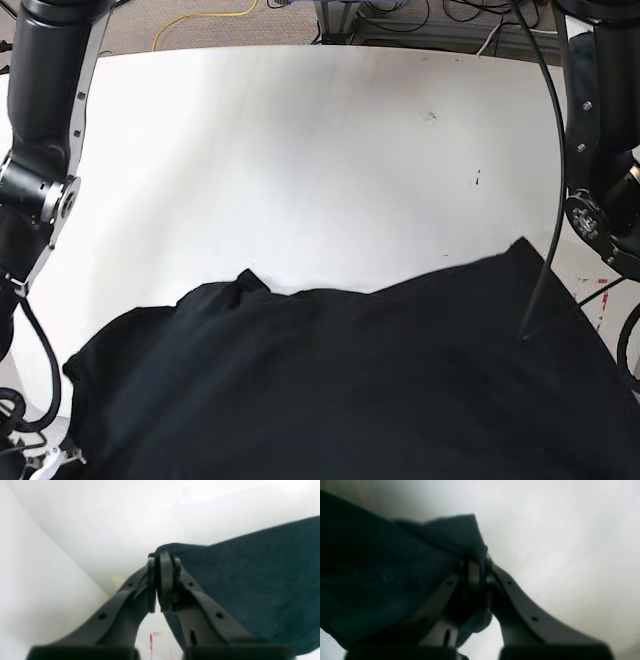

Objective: Fold the T-shirt properly
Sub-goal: 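Lift the shirt high with both grippers and swing it up, then lower the shirt onto the table with both grippers, dragging it flat, then move the right gripper along the shirt edge and regrasp it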

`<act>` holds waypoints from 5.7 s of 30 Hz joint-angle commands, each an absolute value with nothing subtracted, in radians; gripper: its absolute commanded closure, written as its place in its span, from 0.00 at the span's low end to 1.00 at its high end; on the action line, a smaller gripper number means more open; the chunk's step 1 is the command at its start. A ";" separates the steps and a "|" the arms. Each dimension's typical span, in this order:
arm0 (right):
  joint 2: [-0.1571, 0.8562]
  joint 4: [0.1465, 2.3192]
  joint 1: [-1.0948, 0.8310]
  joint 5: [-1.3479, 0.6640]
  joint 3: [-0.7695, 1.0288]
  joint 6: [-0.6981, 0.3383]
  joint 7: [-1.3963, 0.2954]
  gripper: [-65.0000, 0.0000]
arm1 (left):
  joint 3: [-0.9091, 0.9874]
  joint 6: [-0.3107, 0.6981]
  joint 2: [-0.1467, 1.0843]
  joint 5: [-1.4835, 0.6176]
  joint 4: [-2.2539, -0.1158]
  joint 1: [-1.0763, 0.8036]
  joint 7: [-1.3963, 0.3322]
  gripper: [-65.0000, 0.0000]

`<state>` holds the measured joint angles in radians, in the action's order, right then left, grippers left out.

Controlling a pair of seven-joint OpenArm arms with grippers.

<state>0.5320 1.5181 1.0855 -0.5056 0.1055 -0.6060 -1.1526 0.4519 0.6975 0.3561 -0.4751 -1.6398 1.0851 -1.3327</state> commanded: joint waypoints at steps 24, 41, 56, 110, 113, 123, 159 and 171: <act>0.650 1.659 1.135 -0.512 0.024 -0.607 -1.132 1.00 | 0.403 0.698 0.398 -0.492 -1.587 1.116 -1.239 1.00; 0.503 1.991 0.441 -0.512 0.343 -0.607 -1.133 1.00 | 0.535 0.698 0.394 -0.493 -1.794 0.581 -1.239 1.00; 0.309 2.017 0.033 -0.510 0.493 -0.607 -1.133 1.00 | 0.653 0.698 0.364 -0.493 -1.897 0.113 -1.239 1.00; 0.163 2.009 -0.501 -0.501 0.512 -0.596 -1.165 0.89 | 0.677 0.698 0.395 -0.259 -1.739 -0.329 -1.201 1.00; 0.162 2.009 -0.501 -0.501 0.512 -0.595 -1.178 0.69 | 0.677 0.698 0.395 -0.259 -1.739 -0.329 -1.201 1.00; 0.134 2.018 -0.496 -0.550 0.552 -0.607 -1.179 0.16 | 0.671 0.698 0.394 -0.259 -1.739 -0.332 -1.204 0.98; 0.193 1.521 0.070 -0.458 0.665 -0.591 -1.089 0.29 | 0.677 0.698 0.394 -0.265 -1.739 -0.325 -1.204 0.69; 0.208 1.382 0.094 -0.446 0.610 -0.591 -1.007 0.38 | 0.677 0.698 0.395 -0.266 -1.741 -0.323 -1.204 0.69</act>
<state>0.1944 1.3785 0.0811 -0.4416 0.6075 -0.5877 -1.0218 0.6685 0.6975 0.3740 -0.2657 -1.7222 -0.3290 -1.2098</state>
